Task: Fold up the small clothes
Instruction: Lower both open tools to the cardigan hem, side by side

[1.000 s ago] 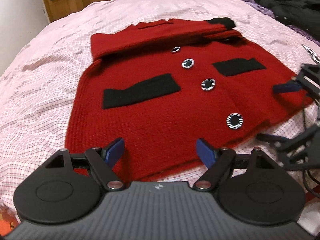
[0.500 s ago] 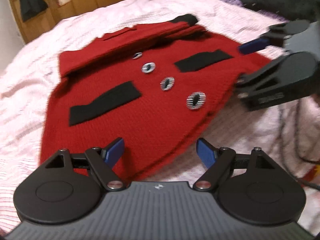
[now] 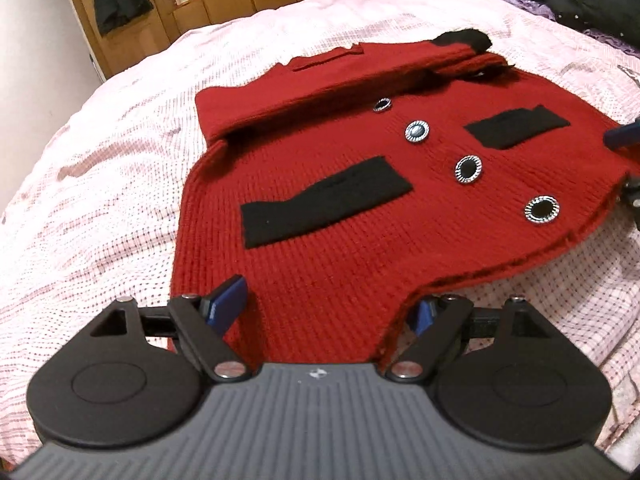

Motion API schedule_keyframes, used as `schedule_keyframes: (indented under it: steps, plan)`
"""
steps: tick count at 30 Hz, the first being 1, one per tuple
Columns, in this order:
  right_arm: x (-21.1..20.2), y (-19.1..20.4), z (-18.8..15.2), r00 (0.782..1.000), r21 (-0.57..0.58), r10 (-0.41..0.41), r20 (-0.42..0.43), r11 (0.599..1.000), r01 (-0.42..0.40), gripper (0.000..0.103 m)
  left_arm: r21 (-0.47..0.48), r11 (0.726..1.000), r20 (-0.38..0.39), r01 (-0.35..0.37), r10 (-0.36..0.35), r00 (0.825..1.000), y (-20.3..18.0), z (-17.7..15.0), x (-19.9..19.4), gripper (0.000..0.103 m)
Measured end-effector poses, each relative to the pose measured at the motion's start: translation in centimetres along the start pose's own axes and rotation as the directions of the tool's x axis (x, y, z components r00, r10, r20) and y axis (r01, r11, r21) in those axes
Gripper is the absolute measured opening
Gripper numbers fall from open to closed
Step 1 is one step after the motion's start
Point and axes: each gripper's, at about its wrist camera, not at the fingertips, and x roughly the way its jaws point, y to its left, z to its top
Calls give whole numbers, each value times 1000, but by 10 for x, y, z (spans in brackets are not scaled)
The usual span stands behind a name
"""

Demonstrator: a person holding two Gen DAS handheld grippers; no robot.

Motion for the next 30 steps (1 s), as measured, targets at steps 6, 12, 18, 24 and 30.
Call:
schedule_keyframes:
  steps: [6,12,18,24,30]
  plan:
    - [4,0,-7,1000,10,10,11,1000,-10,82,52,998,9,-44,44,999,-10,-5,11,93]
    - [7,-3,-9,1000,31,24,15,999,-25,83,29,998,16,-50,50,999,-8,-8,16,98]
    - [8,-5,-11,999,32,26,26,999,-27,84,24,998,4,-53,53,999,-9,-8,18,98]
    - [7,-4,-13,999,32,26,35,999,-27,84,17,999,0,-52,52,999,-8,-6,18,99]
    - [3,-2,-11,999,34,13,30,999,-14,84,19,999,43,-41,41,998,-8,-4,8,94]
